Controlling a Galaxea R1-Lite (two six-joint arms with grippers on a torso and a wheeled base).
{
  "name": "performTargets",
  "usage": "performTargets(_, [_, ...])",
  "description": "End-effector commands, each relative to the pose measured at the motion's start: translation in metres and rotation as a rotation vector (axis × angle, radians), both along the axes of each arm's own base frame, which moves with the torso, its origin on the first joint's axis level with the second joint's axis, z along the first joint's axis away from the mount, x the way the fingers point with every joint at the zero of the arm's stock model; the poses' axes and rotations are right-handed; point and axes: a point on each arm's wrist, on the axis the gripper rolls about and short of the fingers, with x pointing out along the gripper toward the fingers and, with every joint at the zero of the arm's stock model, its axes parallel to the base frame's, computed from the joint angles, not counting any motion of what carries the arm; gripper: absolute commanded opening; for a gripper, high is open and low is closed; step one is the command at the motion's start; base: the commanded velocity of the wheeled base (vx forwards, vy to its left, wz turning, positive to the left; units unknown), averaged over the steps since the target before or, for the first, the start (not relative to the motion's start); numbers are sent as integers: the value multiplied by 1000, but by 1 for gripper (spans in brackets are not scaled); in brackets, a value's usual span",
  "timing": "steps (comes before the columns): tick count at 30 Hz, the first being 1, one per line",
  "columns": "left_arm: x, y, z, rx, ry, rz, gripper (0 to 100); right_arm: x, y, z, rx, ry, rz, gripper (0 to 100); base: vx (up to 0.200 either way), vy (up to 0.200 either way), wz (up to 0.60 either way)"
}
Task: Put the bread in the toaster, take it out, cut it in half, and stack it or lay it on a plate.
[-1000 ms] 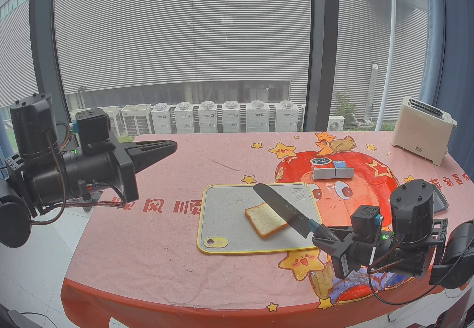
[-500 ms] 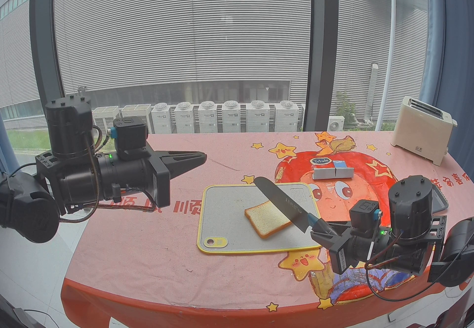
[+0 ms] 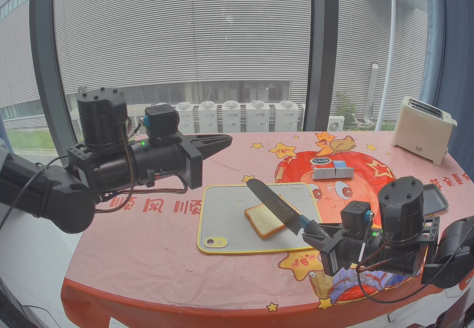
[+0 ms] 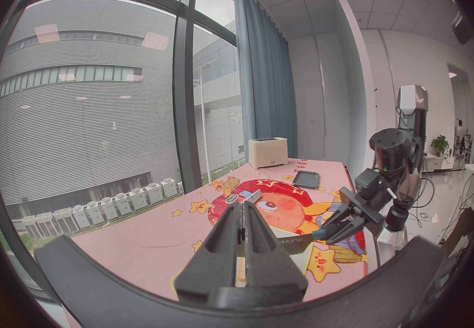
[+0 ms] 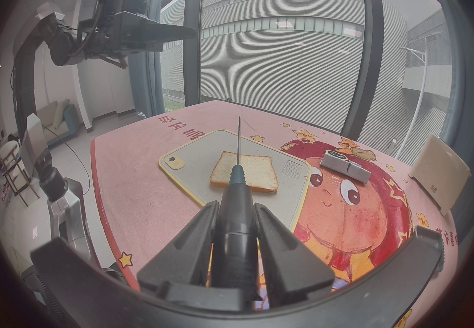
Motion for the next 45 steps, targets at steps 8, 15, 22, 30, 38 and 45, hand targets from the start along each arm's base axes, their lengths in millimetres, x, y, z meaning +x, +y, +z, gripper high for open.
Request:
performTargets(8, [18,-33,-26,-58,90,-37,0,3,3,0,15,17,-18,0,0,0,0])
performTargets(15, [22,-46,-38,-83,73,-59,0,3,3,0,16,16,-21,0,0,0,0])
performTargets(22, [27,-59,-64,-77,79,-80,0,4,2,-2,8,23,-27,0,0,0,0])
performTargets(30, [29,-67,-74,-63,86,-94,0,4,1,-3,5,25,-28,0,0,0,0])
performTargets(38, [33,-77,-80,-28,32,-114,0,3,1,-3,4,28,-27,0,0,0,0])
performTargets(45, [37,-79,-93,22,7,-88,0,4,-1,-5,-17,50,-34,0,0,0,0])
